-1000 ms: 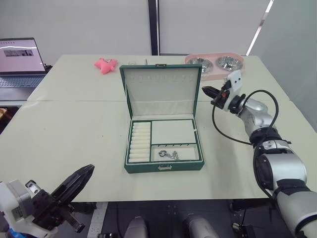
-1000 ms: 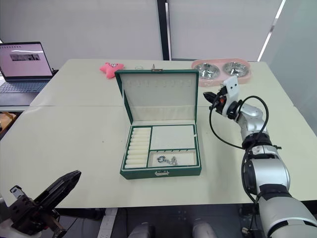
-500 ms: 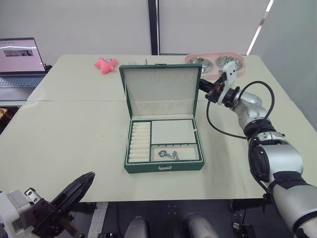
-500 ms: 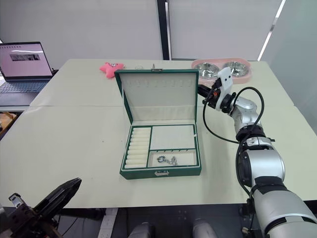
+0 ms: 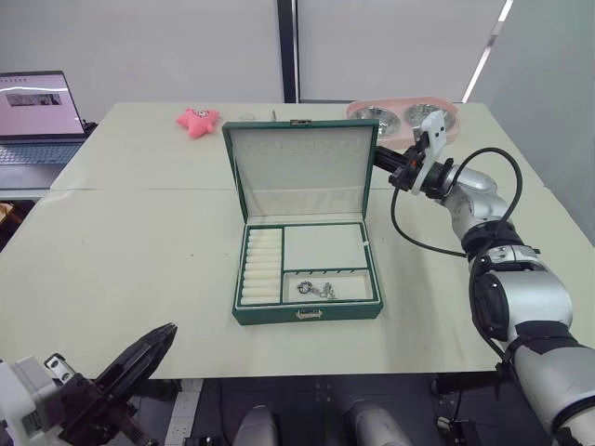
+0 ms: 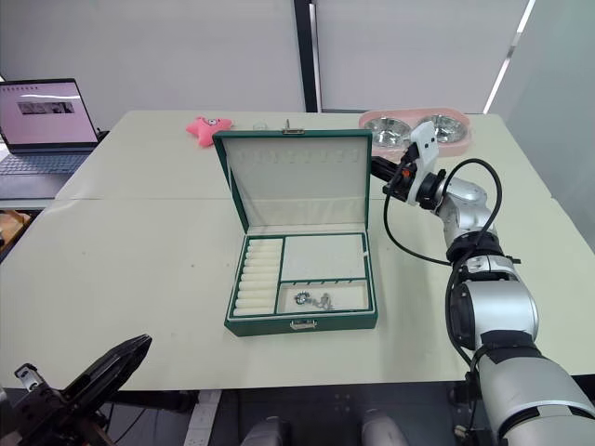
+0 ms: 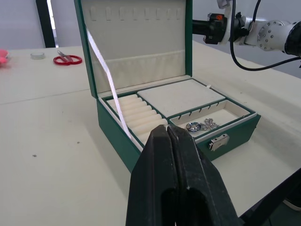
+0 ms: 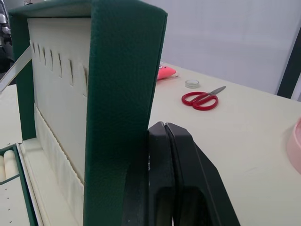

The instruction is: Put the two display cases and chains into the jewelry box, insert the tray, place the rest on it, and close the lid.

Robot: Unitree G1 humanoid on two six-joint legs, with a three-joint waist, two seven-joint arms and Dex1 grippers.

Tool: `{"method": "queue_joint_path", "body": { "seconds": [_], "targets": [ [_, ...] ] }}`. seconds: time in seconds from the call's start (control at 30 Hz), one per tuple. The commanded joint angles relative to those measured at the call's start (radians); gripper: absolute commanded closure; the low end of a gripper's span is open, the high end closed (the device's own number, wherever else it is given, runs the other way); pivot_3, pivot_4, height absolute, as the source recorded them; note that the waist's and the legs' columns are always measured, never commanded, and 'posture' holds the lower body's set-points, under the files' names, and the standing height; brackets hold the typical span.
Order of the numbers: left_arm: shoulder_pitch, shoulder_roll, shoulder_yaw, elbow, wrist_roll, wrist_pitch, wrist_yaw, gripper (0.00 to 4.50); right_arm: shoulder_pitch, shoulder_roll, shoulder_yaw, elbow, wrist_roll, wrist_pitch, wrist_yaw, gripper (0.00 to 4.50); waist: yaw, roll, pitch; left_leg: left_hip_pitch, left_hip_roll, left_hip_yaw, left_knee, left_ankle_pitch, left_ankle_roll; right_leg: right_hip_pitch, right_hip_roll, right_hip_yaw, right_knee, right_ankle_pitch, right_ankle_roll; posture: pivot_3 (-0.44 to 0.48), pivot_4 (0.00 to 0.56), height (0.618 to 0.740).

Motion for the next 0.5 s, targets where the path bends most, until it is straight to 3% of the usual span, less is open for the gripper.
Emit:
{"method": "queue_joint_path", "body": {
  "seconds": [0.03, 0.2, 0.5],
  "targets": [
    [0.001, 0.013, 0.0, -0.016, -0.002, -0.01, 0.011, 4.5, 0.014, -0.011, 0.0, -0.079, 0.022, 0.04, 0.065, 4.48, 0.0, 0.0, 0.0, 0.0, 0.0, 0.0, 0.0, 0.0, 0.0, 0.0, 0.0, 0.0, 0.0, 0.0, 0.0, 0.0, 0.15, 0.74],
    [-0.001, 0.021, 0.005, -0.011, -0.01, -0.012, 0.014, 4.5, 0.086, -0.035, 0.039, -0.209, 0.034, 0.169, 0.189, 4.48, 0.0, 0.0, 0.0, 0.0, 0.0, 0.0, 0.0, 0.0, 0.0, 0.0, 0.0, 0.0, 0.0, 0.0, 0.0, 0.0, 0.15, 0.74],
    [-0.013, 0.047, 0.008, -0.029, -0.025, 0.006, 0.047, 4.5, 0.117, -0.049, 0.038, -0.27, 0.035, 0.219, 0.191, 4.48, 0.0, 0.0, 0.0, 0.0, 0.0, 0.0, 0.0, 0.0, 0.0, 0.0, 0.0, 0.0, 0.0, 0.0, 0.0, 0.0, 0.15, 0.74]
  ]
}}
